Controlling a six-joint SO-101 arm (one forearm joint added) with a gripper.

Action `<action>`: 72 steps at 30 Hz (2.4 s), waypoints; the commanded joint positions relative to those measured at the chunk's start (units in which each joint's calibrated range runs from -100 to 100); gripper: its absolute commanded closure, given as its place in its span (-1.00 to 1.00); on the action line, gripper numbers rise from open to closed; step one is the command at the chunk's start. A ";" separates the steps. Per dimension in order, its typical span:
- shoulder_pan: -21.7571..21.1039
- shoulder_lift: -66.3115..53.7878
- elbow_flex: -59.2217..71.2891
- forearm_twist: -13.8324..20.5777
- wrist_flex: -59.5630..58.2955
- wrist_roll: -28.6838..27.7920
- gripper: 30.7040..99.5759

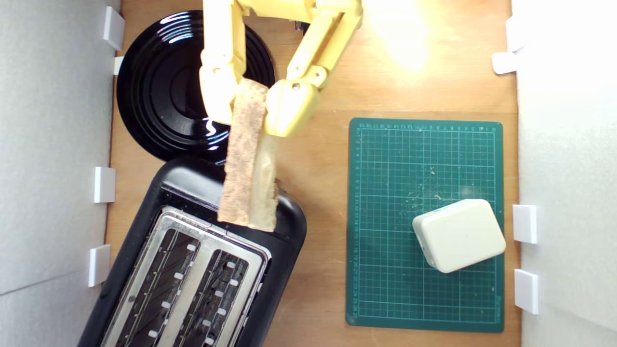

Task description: Pick bread and place in toaster

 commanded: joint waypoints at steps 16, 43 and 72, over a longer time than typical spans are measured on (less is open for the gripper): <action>0.35 1.68 -3.19 9.82 8.02 4.70 0.19; 1.31 15.08 -19.98 10.72 16.13 7.26 0.19; 7.04 19.90 -20.25 6.01 15.36 7.05 0.19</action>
